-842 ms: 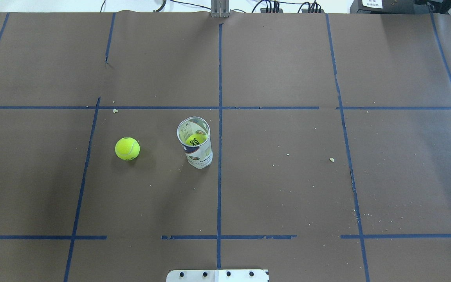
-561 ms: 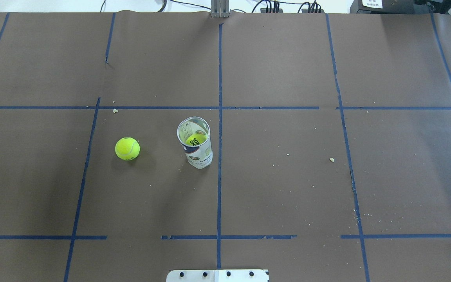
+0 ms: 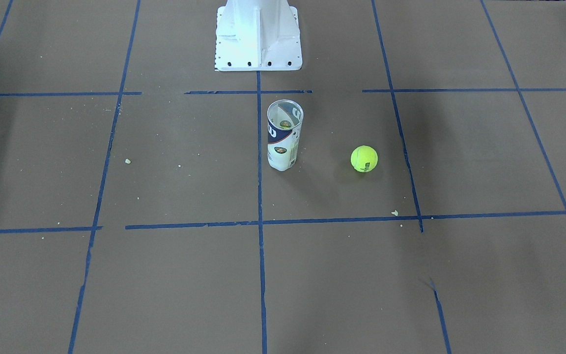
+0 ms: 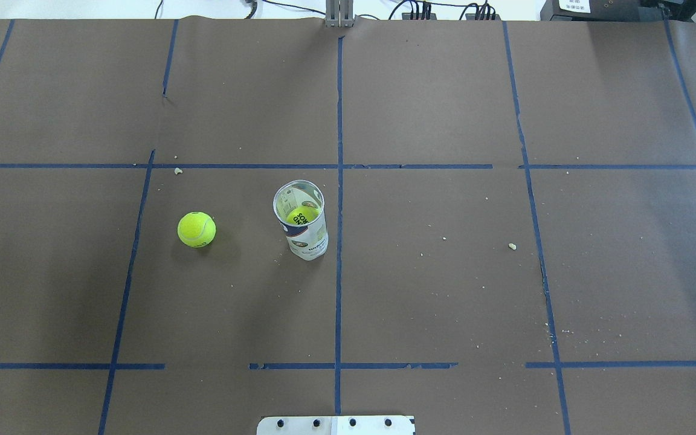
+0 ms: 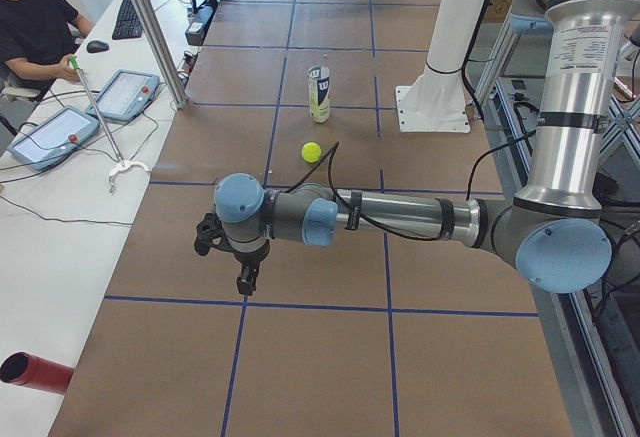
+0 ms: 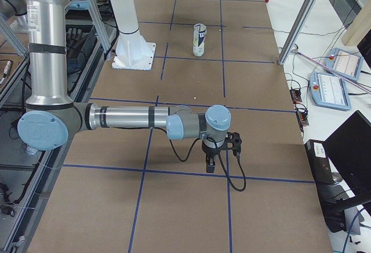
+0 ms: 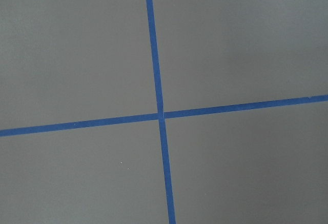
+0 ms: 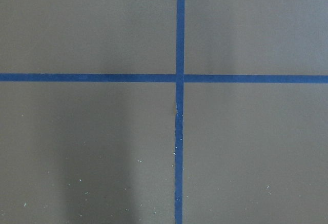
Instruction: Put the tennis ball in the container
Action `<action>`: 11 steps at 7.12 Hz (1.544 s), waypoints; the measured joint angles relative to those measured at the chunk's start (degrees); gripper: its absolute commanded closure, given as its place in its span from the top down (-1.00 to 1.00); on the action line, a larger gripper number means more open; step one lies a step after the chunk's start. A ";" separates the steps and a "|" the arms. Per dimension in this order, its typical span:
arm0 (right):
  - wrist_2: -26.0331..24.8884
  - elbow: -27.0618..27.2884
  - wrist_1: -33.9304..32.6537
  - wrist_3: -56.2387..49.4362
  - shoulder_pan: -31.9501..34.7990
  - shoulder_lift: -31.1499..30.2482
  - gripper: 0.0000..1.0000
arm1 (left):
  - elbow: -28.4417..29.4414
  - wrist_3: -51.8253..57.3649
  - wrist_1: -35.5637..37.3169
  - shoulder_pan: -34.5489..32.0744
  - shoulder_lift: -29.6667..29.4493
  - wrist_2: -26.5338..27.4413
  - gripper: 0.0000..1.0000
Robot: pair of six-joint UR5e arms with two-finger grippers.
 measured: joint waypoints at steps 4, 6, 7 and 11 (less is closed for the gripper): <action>0.00 0.00 0.00 0.00 0.01 0.00 1.00 | -13.20 -11.76 0.48 4.16 -1.69 2.75 1.00; 0.00 0.00 0.00 0.00 0.02 0.00 1.00 | -20.89 -26.53 0.60 12.12 -3.28 3.12 1.00; 0.00 0.00 0.00 0.00 0.02 0.00 1.00 | -22.53 -34.16 0.60 16.82 -5.53 3.21 1.00; 0.00 0.00 0.00 0.00 0.02 0.00 1.00 | -20.62 -58.04 -0.13 41.09 -16.33 16.68 1.00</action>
